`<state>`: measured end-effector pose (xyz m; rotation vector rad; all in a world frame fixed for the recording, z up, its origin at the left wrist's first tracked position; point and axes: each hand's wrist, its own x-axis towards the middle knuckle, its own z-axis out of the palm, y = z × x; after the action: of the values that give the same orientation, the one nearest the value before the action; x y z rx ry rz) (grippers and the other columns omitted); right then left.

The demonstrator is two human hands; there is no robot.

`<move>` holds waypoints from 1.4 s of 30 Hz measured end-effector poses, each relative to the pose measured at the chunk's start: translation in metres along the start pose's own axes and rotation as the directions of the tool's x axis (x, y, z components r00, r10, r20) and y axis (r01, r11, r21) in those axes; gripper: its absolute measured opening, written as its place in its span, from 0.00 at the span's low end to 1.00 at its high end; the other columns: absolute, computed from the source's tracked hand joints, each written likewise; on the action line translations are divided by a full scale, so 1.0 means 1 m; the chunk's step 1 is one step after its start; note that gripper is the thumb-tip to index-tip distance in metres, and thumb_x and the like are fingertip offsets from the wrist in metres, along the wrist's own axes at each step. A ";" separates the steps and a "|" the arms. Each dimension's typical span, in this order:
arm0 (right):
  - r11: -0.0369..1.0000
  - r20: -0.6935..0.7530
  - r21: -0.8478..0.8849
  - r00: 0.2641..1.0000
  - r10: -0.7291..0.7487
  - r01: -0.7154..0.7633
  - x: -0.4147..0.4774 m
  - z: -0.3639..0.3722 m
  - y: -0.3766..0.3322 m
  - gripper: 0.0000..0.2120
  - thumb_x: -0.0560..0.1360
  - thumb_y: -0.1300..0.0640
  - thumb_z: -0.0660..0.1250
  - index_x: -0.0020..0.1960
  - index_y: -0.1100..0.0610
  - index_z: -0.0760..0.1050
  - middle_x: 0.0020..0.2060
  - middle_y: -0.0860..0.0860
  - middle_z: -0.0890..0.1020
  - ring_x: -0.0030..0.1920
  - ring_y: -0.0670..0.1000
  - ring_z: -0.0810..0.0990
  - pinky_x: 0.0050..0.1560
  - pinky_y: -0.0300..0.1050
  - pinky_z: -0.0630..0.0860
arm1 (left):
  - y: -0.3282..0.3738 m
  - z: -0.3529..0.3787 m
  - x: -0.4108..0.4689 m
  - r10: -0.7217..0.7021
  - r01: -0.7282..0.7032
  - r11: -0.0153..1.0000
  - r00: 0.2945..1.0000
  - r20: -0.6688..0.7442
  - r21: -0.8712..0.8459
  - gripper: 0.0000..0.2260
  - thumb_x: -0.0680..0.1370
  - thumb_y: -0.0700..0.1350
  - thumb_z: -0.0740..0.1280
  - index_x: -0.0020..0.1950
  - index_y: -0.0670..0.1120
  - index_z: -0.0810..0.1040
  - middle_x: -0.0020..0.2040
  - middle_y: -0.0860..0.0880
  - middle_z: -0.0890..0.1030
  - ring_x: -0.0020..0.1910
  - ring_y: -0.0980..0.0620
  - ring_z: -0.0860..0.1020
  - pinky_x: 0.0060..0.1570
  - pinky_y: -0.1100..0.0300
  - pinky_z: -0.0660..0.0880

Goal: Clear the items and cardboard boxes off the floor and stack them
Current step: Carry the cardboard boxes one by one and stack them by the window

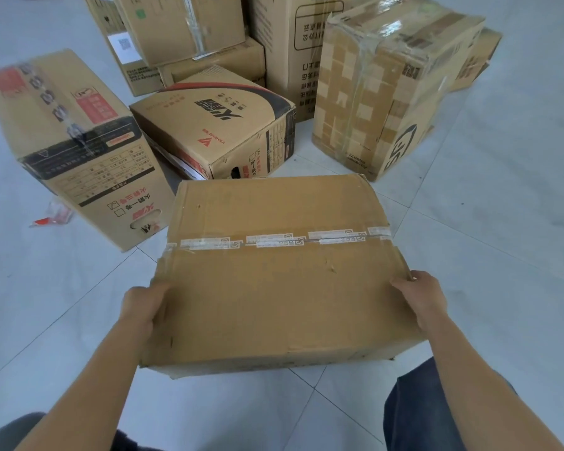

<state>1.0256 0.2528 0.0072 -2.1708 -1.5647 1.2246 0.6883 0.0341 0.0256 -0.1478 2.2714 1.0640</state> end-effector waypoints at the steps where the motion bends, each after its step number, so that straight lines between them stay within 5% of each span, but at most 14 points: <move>1: 0.999 -0.018 0.034 1.000 0.016 -0.015 -0.001 -0.002 0.000 0.27 0.74 0.54 0.66 0.70 0.58 0.65 0.62 0.57 0.74 0.61 0.60 0.73 0.59 0.51 0.69 | 0.009 -0.002 -0.005 0.020 -0.020 1.000 1.000 0.007 -0.019 0.13 0.77 0.44 0.66 0.37 0.40 0.69 0.44 0.43 0.72 0.48 0.45 0.68 0.48 0.54 0.64; 4: 0.984 -0.062 0.158 0.994 0.093 -0.083 -0.002 -0.009 0.002 0.25 0.73 0.58 0.66 0.67 0.68 0.68 0.63 0.64 0.73 0.63 0.65 0.71 0.62 0.56 0.69 | 0.029 -0.009 -0.007 0.089 -0.087 0.993 0.996 0.029 -0.082 0.13 0.76 0.47 0.67 0.36 0.42 0.69 0.44 0.44 0.72 0.48 0.45 0.68 0.48 0.55 0.63; 7: 0.934 -0.025 0.340 0.992 0.126 -0.110 -0.009 -0.022 0.000 0.19 0.74 0.62 0.66 0.58 0.75 0.71 0.61 0.69 0.73 0.58 0.66 0.74 0.60 0.59 0.71 | 0.040 -0.021 0.004 0.132 -0.123 0.986 0.989 0.069 -0.115 0.15 0.74 0.49 0.69 0.54 0.39 0.76 0.52 0.44 0.74 0.54 0.43 0.72 0.53 0.51 0.67; 10: 0.830 0.042 0.556 0.999 0.018 -0.038 -0.019 -0.037 -0.002 0.08 0.74 0.62 0.66 0.53 0.61 0.77 0.55 0.58 0.79 0.48 0.54 0.76 0.45 0.46 0.73 | 0.051 -0.036 0.012 0.179 -0.149 0.970 0.973 0.146 -0.192 0.16 0.75 0.45 0.68 0.60 0.39 0.76 0.45 0.47 0.80 0.45 0.48 0.75 0.48 0.55 0.69; 13: 0.727 0.069 0.683 0.985 -0.160 0.070 -0.028 -0.054 -0.004 0.10 0.77 0.59 0.62 0.55 0.52 0.77 0.55 0.50 0.79 0.56 0.50 0.76 0.51 0.41 0.75 | 0.067 -0.054 0.005 0.247 -0.162 0.940 0.931 0.270 -0.300 0.06 0.78 0.44 0.62 0.51 0.47 0.77 0.29 0.54 0.82 0.37 0.52 0.75 0.39 0.60 0.70; 17: 0.561 0.054 0.822 0.967 -0.249 0.099 -0.035 -0.066 0.003 0.12 0.79 0.56 0.56 0.55 0.47 0.76 0.46 0.43 0.83 0.45 0.42 0.82 0.42 0.35 0.80 | 0.074 -0.063 -0.003 0.373 -0.173 0.876 0.835 0.404 -0.451 0.16 0.80 0.46 0.56 0.45 0.50 0.83 0.46 0.50 0.85 0.43 0.56 0.83 0.44 0.57 0.79; 21: 0.534 0.037 0.831 0.944 -0.329 0.154 -0.041 -0.070 0.005 0.14 0.80 0.57 0.53 0.60 0.43 0.71 0.41 0.41 0.84 0.42 0.41 0.83 0.41 0.35 0.80 | 0.070 -0.058 0.004 0.420 -0.151 0.807 0.826 0.375 -0.571 0.13 0.80 0.47 0.56 0.55 0.47 0.78 0.62 0.45 0.78 0.60 0.47 0.76 0.61 0.50 0.70; 27: 0.626 0.145 0.754 0.880 -0.453 0.198 -0.034 -0.080 -0.019 0.29 0.74 0.75 0.53 0.64 0.47 0.69 0.42 0.45 0.85 0.42 0.44 0.83 0.41 0.36 0.80 | 0.078 -0.058 0.021 0.490 -0.221 0.729 0.829 0.270 -0.648 0.14 0.78 0.56 0.59 0.52 0.52 0.81 0.52 0.50 0.84 0.57 0.48 0.76 0.58 0.47 0.67; 29: 0.619 0.128 0.762 0.892 -0.433 0.191 -0.028 -0.085 -0.035 0.28 0.72 0.70 0.64 0.67 0.48 0.67 0.49 0.47 0.83 0.45 0.45 0.83 0.41 0.36 0.80 | 0.081 -0.055 0.030 0.475 -0.241 0.716 0.856 0.205 -0.655 0.12 0.77 0.55 0.61 0.49 0.53 0.82 0.48 0.52 0.85 0.54 0.49 0.79 0.57 0.47 0.70; 31: 0.625 0.112 0.763 0.919 -0.379 0.165 -0.023 -0.089 -0.049 0.45 0.54 0.54 0.82 0.67 0.48 0.67 0.55 0.48 0.78 0.50 0.46 0.80 0.41 0.37 0.80 | 0.085 -0.050 0.037 0.462 -0.236 0.698 0.870 0.173 -0.676 0.11 0.78 0.52 0.61 0.50 0.53 0.82 0.50 0.53 0.84 0.50 0.52 0.82 0.52 0.47 0.77; 33: 0.678 0.035 0.712 0.955 -0.296 0.184 -0.019 -0.092 -0.062 0.55 0.41 0.45 0.83 0.66 0.49 0.68 0.55 0.50 0.77 0.50 0.47 0.78 0.45 0.41 0.78 | 0.089 -0.048 0.047 0.500 -0.256 0.675 0.849 0.173 -0.692 0.12 0.75 0.50 0.67 0.58 0.50 0.79 0.52 0.53 0.83 0.51 0.54 0.82 0.49 0.52 0.80; 35: 0.758 -0.098 0.613 0.973 -0.208 0.224 -0.015 -0.090 -0.078 0.39 0.58 0.45 0.79 0.64 0.56 0.70 0.57 0.52 0.77 0.47 0.47 0.76 0.47 0.42 0.73 | 0.094 -0.042 0.044 0.531 -0.286 0.686 0.825 0.192 -0.669 0.21 0.71 0.47 0.72 0.63 0.47 0.75 0.51 0.53 0.83 0.51 0.56 0.82 0.49 0.58 0.80; 37: 0.831 -0.268 0.492 0.953 -0.139 0.260 -0.007 -0.084 -0.093 0.24 0.72 0.47 0.69 0.61 0.61 0.72 0.54 0.53 0.76 0.45 0.49 0.74 0.42 0.40 0.70 | 0.097 -0.034 0.029 0.535 -0.357 0.728 0.829 0.160 -0.586 0.11 0.75 0.42 0.68 0.57 0.49 0.77 0.49 0.51 0.82 0.48 0.55 0.81 0.47 0.60 0.81; 42: 0.879 -0.344 0.394 0.930 -0.129 0.268 0.013 -0.079 -0.109 0.21 0.74 0.43 0.66 0.54 0.61 0.72 0.45 0.52 0.75 0.49 0.52 0.71 0.48 0.43 0.66 | 0.093 -0.008 0.001 0.457 -0.458 0.815 0.885 -0.091 -0.355 0.13 0.74 0.56 0.68 0.47 0.46 0.79 0.45 0.46 0.80 0.46 0.48 0.76 0.49 0.54 0.72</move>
<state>1.0071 0.3330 0.1146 -1.7577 -1.2101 0.9936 0.6514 0.0910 0.0903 0.2676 2.1332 1.7403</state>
